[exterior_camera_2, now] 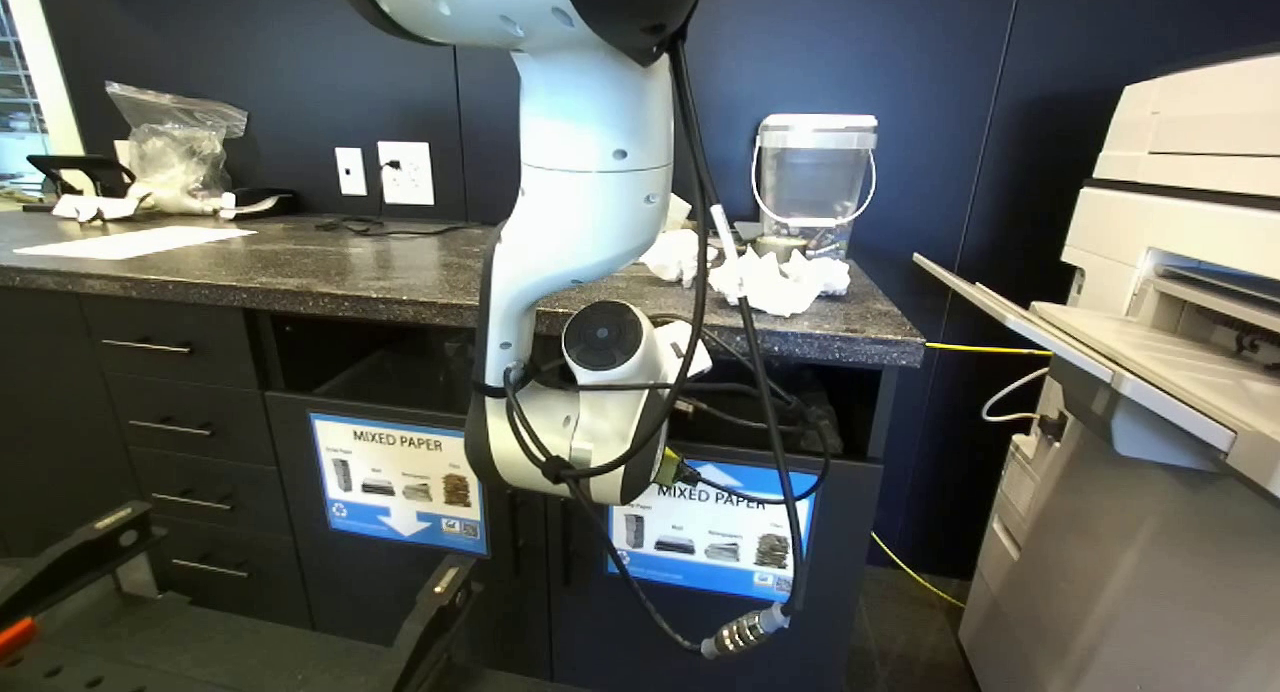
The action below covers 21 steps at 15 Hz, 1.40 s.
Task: Place the crumpled paper in the bin on the right
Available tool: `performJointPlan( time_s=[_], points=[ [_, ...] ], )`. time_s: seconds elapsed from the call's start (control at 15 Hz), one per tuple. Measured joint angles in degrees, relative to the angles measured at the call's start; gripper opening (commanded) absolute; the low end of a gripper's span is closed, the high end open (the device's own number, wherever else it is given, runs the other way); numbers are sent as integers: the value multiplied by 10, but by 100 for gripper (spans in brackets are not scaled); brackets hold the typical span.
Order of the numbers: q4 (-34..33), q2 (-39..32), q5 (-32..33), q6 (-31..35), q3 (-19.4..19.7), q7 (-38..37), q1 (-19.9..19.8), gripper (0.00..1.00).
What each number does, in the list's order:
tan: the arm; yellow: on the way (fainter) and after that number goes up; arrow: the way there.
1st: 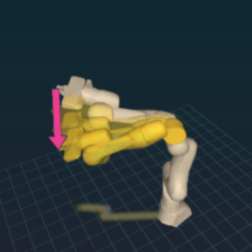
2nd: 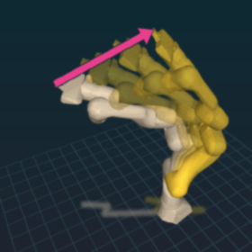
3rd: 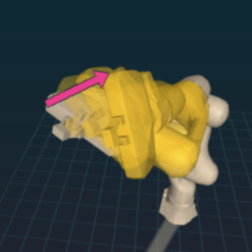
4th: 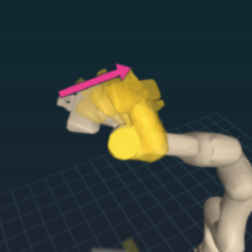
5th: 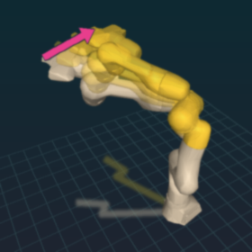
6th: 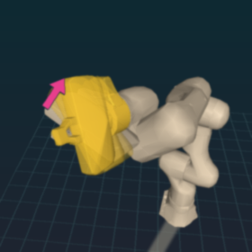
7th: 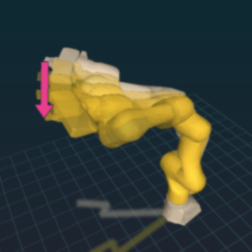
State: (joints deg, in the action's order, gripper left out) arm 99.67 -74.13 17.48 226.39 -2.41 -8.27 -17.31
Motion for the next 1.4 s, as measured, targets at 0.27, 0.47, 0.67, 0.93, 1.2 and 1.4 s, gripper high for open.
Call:
performJointPlan(
  time_s=[0.27, 0.47, 0.67, 0.93, 1.2, 1.4],
  points=[
    [0, 1, 1, -1, 3, 6, 1, 100],
    [10, 13, 1, 1, 10, 15, 3, 100],
    [44, 45, 1, 0, 19, 25, 8, 100],
    [133, 122, 1, -29, 33, 38, 21, 100],
    [232, 237, -1, -136, 45, 58, 40, 100],
    [284, 333, -7, -256, 46, 77, 57, 100]
  ],
)
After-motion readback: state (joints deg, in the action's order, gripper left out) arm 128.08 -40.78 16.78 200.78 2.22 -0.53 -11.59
